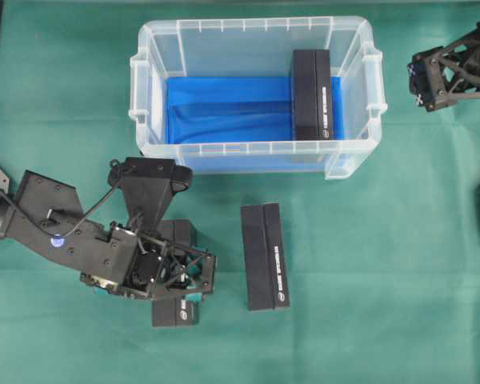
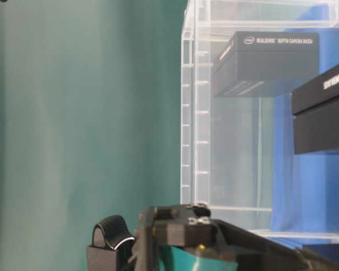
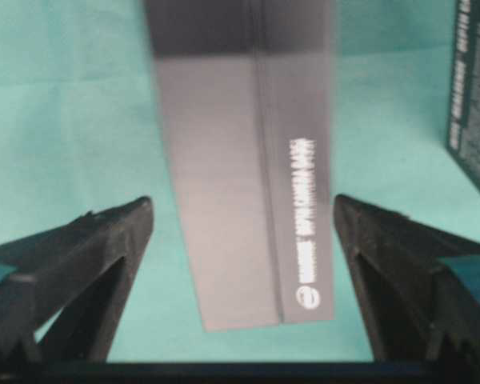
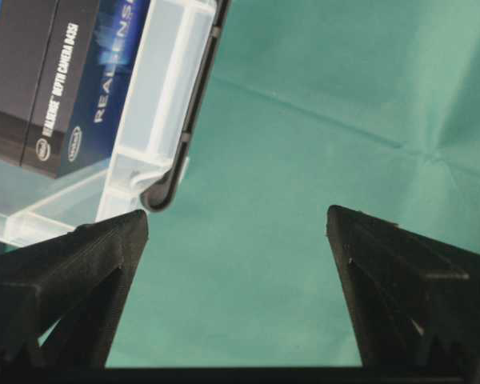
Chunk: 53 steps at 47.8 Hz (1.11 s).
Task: Take out the box from the case.
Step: 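Carry the box forward and lower it onto the table left of the first box, then open the left gripper to release the box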
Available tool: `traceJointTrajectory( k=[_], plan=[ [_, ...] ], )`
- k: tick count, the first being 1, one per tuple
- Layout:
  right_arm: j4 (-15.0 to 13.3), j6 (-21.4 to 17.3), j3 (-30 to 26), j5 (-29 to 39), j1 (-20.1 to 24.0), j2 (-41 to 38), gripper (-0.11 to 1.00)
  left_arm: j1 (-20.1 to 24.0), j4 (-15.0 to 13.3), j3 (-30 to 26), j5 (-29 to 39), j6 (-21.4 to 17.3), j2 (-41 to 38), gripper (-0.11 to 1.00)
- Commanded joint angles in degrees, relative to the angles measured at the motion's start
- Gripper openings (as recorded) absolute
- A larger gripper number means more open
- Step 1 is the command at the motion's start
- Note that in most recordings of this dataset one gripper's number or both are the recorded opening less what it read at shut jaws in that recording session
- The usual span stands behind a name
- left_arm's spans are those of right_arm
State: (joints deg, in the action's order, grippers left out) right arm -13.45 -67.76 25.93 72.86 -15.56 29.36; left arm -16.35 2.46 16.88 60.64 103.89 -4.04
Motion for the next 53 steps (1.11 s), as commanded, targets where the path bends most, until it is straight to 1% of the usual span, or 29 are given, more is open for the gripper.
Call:
traceJointTrajectory(
  k=[1, 12, 19, 24, 29, 38, 47, 53],
  plan=[
    [0.0, 0.0, -0.5, -0.2, 0.2, 0.5, 0.91, 0.3, -0.2, -1.5, 0.1, -0.2, 1.7, 0.96],
    [-0.1, 0.0, -0.6, -0.2, 0.2, 0.5, 0.91, 0.4, -0.1, -2.1, 0.2, -0.3, 1.9, 0.96],
    [-0.1, 0.0, -0.5, -0.3, 0.2, 0.5, 0.91, 0.7, -0.1, -4.0, 1.6, -0.2, 3.0, 0.96],
    [-0.1, 0.0, -0.5, -0.4, 0.1, 0.5, 0.91, 1.1, -0.1, -6.2, 5.2, -0.3, 4.4, 0.96],
    [-0.1, 0.0, -0.5, -0.4, 0.1, 0.5, 0.91, 1.7, 0.0, -9.4, 10.5, -0.3, 6.2, 0.96],
    [-0.1, 0.0, -0.6, -0.4, 0.1, 0.5, 0.91, 2.0, 0.9, -16.3, 19.5, -0.3, 8.9, 0.96],
    [-0.2, 0.0, -0.5, -0.4, 0.1, 0.5, 0.91, 2.0, 0.9, -22.7, 24.8, -0.7, 9.8, 0.96],
    [-0.2, 0.0, -0.5, -0.4, 0.2, 0.5, 0.91, 2.2, 1.0, -24.5, 27.2, -2.5, 9.3, 0.96]
  ],
)
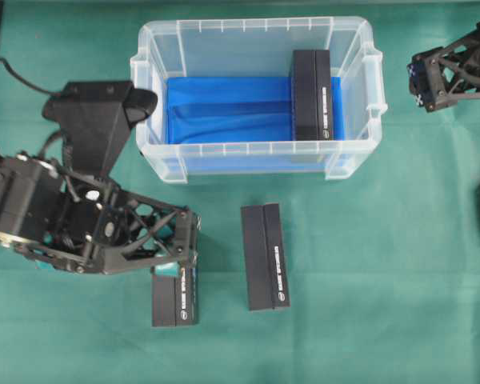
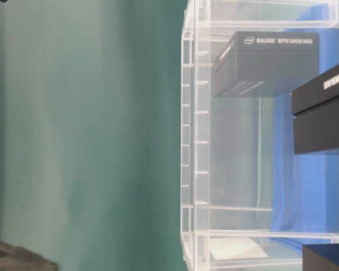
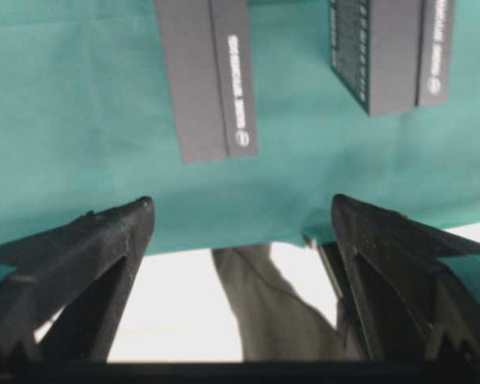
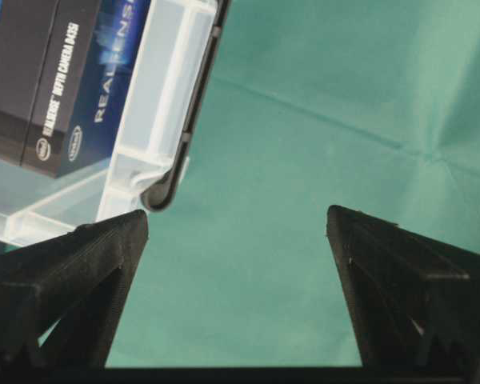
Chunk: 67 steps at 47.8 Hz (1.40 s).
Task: Take out the box from the case.
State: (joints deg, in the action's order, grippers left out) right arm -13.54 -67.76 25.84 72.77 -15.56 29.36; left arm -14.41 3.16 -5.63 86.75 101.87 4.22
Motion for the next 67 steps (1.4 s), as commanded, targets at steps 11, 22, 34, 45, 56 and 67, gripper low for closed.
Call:
traceJointTrajectory(
  k=[11, 22, 34, 45, 56, 67],
  plan=[
    [-0.1, 0.0, -0.4, -0.1, 0.1, 0.6, 0.91, 0.4, 0.5, -0.1, 1.9, -0.8, 2.2, 0.96],
    [-0.1, 0.0, -0.4, -0.1, 0.1, 0.5, 0.91, -1.1, 0.4, 6.1, 1.8, -0.2, 6.3, 0.96],
    [0.0, 0.0, -0.4, -0.1, 0.1, 0.6, 0.91, -3.8, 0.4, 14.5, 1.8, 3.5, 12.9, 0.96],
    [0.0, 0.0, -0.4, 0.0, 0.2, 0.5, 0.91, -5.0, 0.4, 20.6, 1.7, 6.2, 18.3, 0.96],
    [0.0, -0.1, -0.5, 0.0, 0.1, 0.5, 0.91, -4.4, 0.7, 21.4, 1.8, 5.9, 19.1, 0.96],
    [0.0, -0.1, -0.4, 0.0, 0.1, 0.6, 0.91, -1.3, 1.9, 21.8, 2.0, 3.9, 19.5, 0.96]
  ],
)
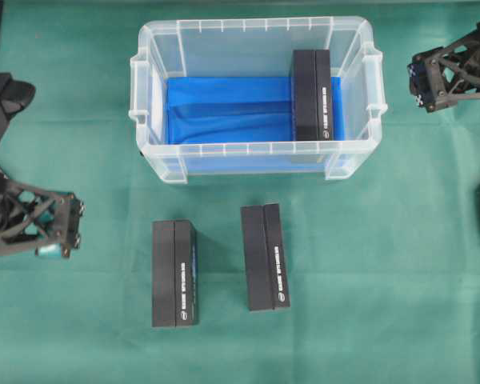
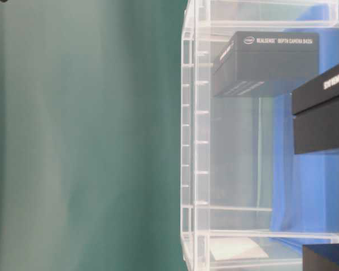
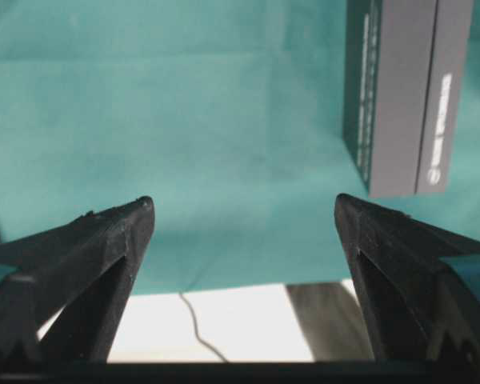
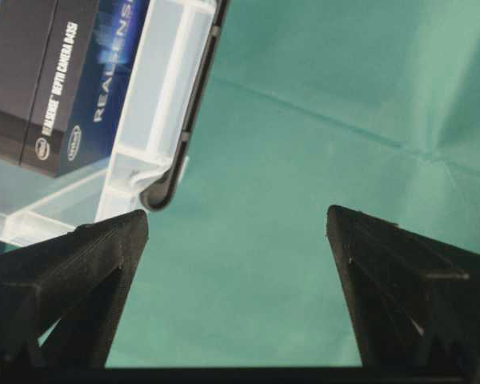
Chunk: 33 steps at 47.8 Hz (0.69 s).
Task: Take out the box from the case.
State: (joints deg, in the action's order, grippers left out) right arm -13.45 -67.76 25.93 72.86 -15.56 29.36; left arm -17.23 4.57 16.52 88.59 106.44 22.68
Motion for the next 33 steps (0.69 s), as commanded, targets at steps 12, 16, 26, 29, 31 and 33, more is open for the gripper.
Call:
traceJointTrajectory(
  k=[12, 16, 26, 29, 31, 33],
  plan=[
    [0.0, -0.2, -0.6, 0.1, 0.2, 0.5, 0.91, 11.0, 0.5, 1.4, 0.3, -8.6, 2.8, 0.96],
    [0.0, -0.2, -0.6, 0.4, 0.1, 0.5, 0.91, 15.3, 0.5, 1.7, 0.2, -12.8, 3.1, 0.96],
    [0.0, -0.3, -0.5, 1.3, 0.1, 0.6, 0.91, 25.8, 0.5, 1.7, 0.2, -22.9, 3.1, 0.96],
    [0.0, -0.3, -0.6, 1.6, 0.1, 0.6, 0.91, 28.4, 0.5, 1.6, 0.2, -25.6, 3.0, 0.96],
    [0.0, -0.4, -0.5, 1.8, 0.1, 0.5, 0.91, 30.1, 0.4, 1.5, 0.0, -27.4, 3.0, 0.96],
    [0.0, -0.4, -0.6, 1.7, 0.2, 0.5, 0.91, 31.6, 0.5, 1.4, -0.1, -29.0, 2.9, 0.96]
  ],
)
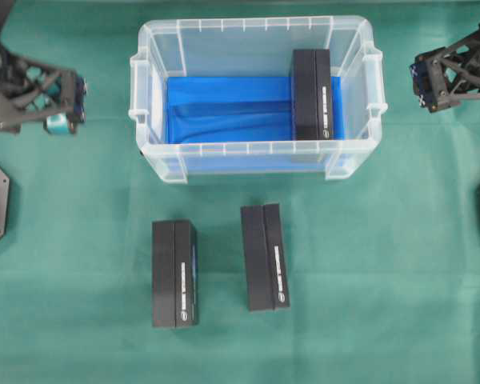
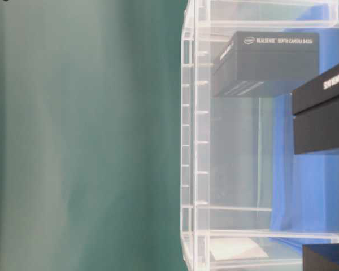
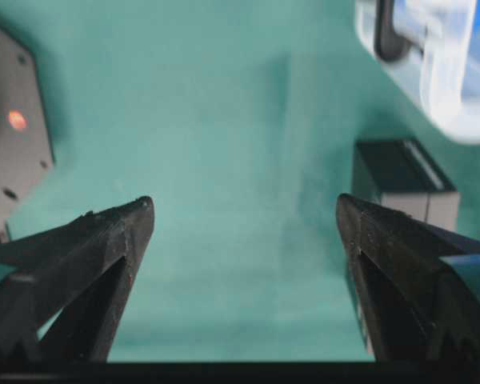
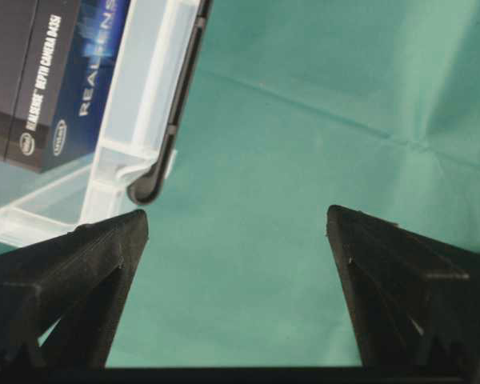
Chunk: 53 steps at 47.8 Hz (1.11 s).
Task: Take out the box from the case.
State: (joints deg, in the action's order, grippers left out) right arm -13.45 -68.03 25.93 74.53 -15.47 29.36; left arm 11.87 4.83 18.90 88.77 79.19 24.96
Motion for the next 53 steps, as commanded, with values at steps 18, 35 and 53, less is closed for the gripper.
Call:
traceJointTrajectory(
  k=[18, 35, 53],
  plan=[
    [0.1, -1.7, -0.5, 0.0, 0.1, 0.6, 0.91, 11.3, 0.1, -1.1, -0.4, -10.5, 0.3, 0.96],
    [0.1, -1.8, -0.5, 0.1, 0.1, 0.5, 0.91, 11.5, -0.7, -0.8, -1.8, -10.9, 0.2, 0.96],
    [0.1, -1.9, -1.1, -0.1, 0.1, -0.5, 0.91, 11.5, -0.9, -0.8, -2.2, -11.0, 0.2, 0.96]
  ],
)
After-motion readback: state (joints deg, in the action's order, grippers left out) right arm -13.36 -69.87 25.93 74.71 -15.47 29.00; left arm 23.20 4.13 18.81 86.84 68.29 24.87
